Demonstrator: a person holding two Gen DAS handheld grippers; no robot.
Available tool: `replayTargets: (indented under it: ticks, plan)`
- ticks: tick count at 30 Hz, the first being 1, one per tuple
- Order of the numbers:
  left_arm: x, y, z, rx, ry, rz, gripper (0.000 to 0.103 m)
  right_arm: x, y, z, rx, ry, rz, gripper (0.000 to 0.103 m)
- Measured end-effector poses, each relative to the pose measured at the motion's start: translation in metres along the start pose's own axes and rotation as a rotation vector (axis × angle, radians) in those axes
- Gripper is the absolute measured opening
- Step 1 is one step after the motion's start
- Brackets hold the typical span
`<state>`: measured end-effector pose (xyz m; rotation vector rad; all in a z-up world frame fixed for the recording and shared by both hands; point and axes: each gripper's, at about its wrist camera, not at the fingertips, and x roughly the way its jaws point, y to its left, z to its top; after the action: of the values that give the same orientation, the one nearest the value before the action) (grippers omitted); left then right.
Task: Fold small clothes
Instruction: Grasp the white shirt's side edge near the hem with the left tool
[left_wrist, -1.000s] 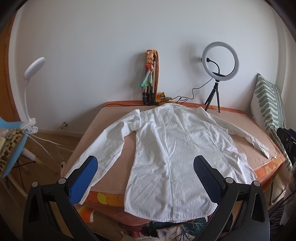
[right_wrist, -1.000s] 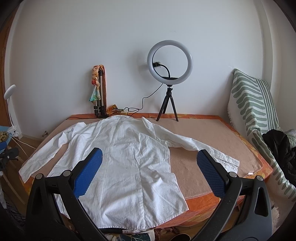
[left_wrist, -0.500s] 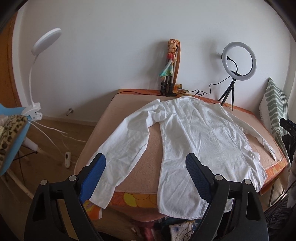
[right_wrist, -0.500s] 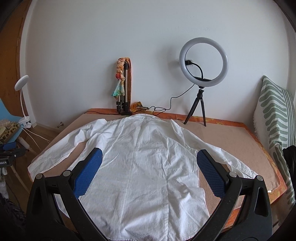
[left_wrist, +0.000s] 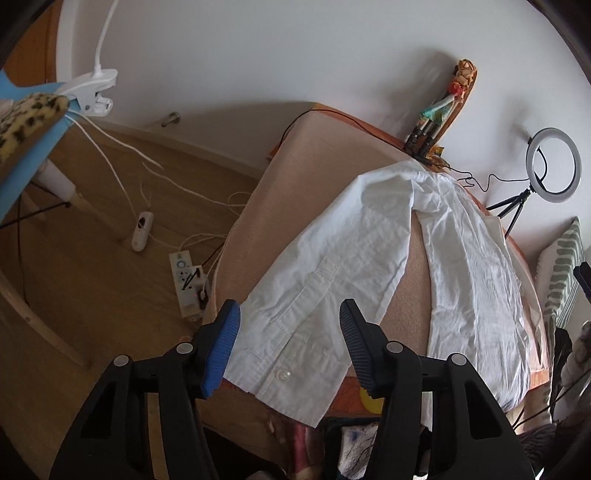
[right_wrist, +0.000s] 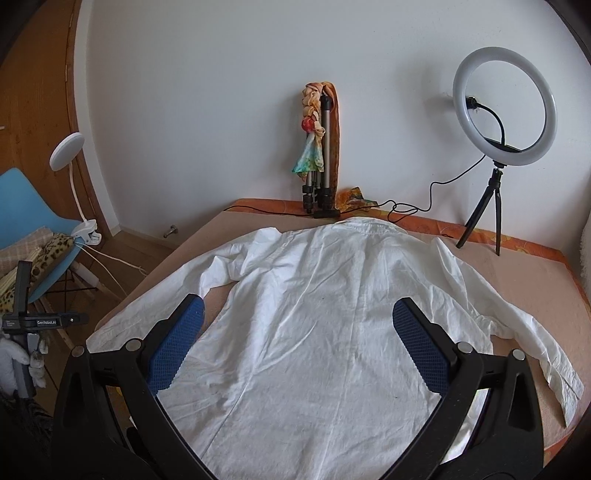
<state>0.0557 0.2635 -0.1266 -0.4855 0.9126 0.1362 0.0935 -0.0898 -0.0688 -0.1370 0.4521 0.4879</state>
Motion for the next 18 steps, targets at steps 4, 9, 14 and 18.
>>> replayTargets:
  ticks: [4,9,14,18]
  plan:
    - [0.017,0.024,-0.002,-0.054,0.041,-0.004,0.049,0.028,0.009,0.001,0.01,0.064,0.061,0.103]
    - [0.032,0.043,-0.015,-0.103,0.085,-0.009,0.049,0.05,0.021,0.0,0.007,0.098,0.1,0.103]
    - [0.03,0.053,-0.023,-0.146,0.067,-0.033,0.032,0.061,0.026,-0.004,-0.003,0.117,0.098,0.103]
    - [0.032,0.05,-0.029,-0.14,0.074,-0.092,0.015,0.062,0.025,-0.004,-0.005,0.114,0.081,0.103]
